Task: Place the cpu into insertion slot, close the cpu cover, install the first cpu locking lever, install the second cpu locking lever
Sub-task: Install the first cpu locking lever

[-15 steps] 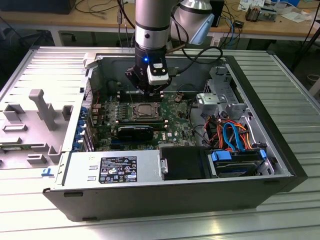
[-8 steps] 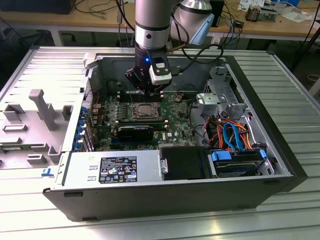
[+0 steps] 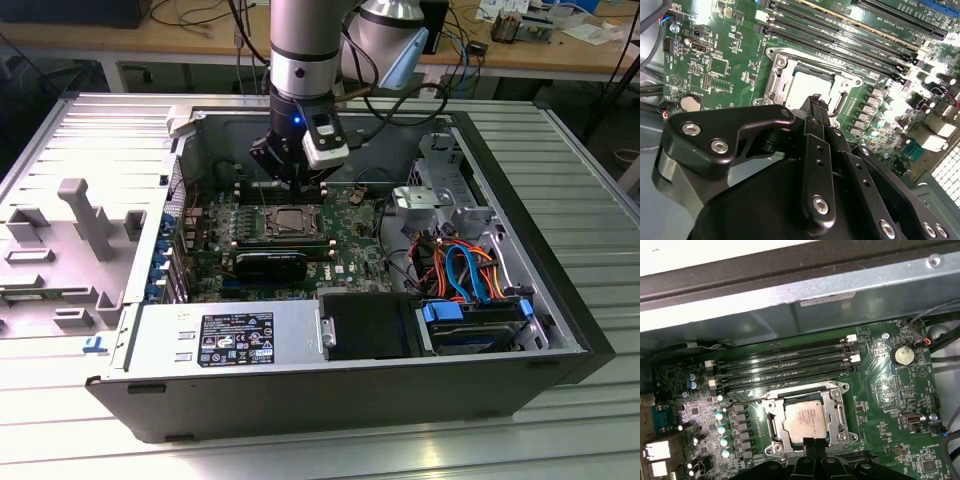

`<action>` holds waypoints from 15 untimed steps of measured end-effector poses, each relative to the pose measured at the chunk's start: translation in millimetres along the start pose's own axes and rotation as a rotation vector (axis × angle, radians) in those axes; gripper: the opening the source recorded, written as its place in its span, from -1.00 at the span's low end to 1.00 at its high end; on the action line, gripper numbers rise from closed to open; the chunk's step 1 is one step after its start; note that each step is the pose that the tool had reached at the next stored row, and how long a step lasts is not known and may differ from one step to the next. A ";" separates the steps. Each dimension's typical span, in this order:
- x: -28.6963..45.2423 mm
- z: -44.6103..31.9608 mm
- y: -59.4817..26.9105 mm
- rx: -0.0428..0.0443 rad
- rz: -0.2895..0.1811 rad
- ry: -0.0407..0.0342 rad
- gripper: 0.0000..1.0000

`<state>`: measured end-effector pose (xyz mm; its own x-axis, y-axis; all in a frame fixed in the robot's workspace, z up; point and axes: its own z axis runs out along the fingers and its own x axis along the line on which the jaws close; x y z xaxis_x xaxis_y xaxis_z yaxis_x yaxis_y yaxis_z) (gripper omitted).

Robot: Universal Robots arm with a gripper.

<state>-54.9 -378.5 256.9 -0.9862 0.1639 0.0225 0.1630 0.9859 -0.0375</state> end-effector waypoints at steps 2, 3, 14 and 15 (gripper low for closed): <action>0.0 0.0 0.0 0.0002 -0.018 -0.0006 -0.79; 0.0 0.0 0.0 0.0002 -0.024 -0.0009 -0.79; 0.1 0.0 0.0 -0.0065 -0.130 -0.0037 -0.79; 0.0 0.0 0.0 -0.0072 -0.139 -0.0038 -0.79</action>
<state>-55.0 -378.5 257.0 -0.9994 0.0261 0.0232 0.0255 0.9993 -0.0271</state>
